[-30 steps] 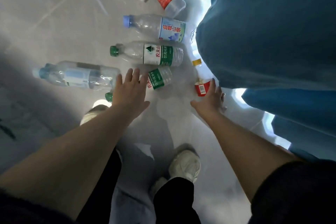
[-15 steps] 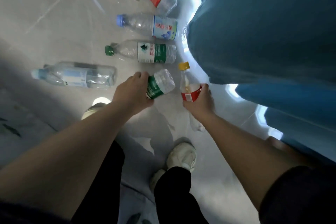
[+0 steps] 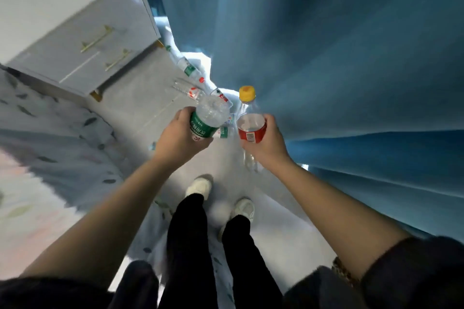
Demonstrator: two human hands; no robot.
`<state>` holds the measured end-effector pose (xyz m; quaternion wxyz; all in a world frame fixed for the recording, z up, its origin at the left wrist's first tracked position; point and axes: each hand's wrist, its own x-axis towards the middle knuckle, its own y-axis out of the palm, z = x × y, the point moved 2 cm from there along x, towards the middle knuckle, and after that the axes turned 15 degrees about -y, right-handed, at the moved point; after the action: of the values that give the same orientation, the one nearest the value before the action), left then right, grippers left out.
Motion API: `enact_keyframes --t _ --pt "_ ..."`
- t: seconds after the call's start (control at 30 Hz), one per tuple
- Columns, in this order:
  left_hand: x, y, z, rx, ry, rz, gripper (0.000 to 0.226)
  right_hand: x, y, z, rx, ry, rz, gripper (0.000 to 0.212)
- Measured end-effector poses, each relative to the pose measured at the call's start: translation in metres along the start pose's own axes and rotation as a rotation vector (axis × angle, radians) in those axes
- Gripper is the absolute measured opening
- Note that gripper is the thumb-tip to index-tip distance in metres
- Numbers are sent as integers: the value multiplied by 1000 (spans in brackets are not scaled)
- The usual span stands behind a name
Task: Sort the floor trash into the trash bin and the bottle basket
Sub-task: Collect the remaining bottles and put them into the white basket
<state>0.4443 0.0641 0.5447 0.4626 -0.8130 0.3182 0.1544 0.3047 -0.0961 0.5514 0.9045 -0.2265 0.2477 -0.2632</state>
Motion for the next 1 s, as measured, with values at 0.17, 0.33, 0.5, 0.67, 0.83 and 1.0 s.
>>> enact_keyframes --t 0.17,0.33,0.5,0.67,0.83,1.0 --pt "-89 -82 -58 -126 132 -50 70 -75 -71 101 62 -74 -129 59" --pt "-146 -126 -87 -216 244 33 54 -136 -112 149 137 -80 -319 60" --pt "-184 -130 -114 -192 380 124 56 -184 -139 162 230 -93 -498 62" --pt "-214 -105 -162 -108 521 207 57 -241 -167 149 299 -90 -675 61" --pt "-271 -52 -214 -62 649 324 62 -320 -199 105 323 -37 -819 59" --pt "-363 34 -237 -49 713 467 64 -431 -234 45 275 22 -950 56"
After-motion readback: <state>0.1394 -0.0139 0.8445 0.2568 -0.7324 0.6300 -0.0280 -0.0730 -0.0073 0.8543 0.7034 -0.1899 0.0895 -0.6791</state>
